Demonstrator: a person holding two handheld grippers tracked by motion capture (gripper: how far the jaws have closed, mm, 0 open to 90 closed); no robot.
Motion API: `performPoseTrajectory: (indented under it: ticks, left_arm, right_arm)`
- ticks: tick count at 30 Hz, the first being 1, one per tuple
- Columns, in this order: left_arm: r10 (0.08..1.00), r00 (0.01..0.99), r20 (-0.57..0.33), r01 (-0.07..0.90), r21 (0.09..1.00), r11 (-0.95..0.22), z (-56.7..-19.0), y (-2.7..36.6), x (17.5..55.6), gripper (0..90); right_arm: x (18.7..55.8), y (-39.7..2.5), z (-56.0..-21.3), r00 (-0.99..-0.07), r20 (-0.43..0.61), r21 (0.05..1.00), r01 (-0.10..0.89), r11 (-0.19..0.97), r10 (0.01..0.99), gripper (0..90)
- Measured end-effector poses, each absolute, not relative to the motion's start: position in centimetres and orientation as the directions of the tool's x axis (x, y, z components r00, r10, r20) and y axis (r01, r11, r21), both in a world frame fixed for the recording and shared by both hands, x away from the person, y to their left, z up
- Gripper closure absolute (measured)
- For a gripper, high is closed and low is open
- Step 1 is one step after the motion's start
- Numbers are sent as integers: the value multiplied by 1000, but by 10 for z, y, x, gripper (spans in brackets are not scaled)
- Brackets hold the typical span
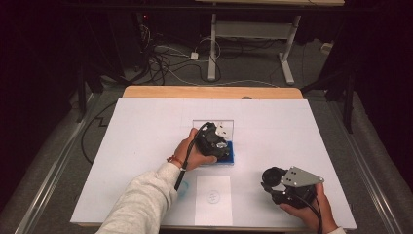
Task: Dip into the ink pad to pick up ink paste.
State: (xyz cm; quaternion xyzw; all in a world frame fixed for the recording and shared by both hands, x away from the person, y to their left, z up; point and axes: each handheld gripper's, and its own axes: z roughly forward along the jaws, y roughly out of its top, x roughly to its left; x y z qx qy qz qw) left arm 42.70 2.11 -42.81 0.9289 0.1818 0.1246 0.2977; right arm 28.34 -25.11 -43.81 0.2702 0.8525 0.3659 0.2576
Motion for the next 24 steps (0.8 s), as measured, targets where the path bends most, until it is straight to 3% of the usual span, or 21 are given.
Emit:
performPoseTrajectory:
  ticks: [24]
  left_arm:
    - [404,904,138,256,582,-772,-427,18,426,547]
  right_arm:
    - [284,-251,-438,-725,-246,762,265,591,643,388]
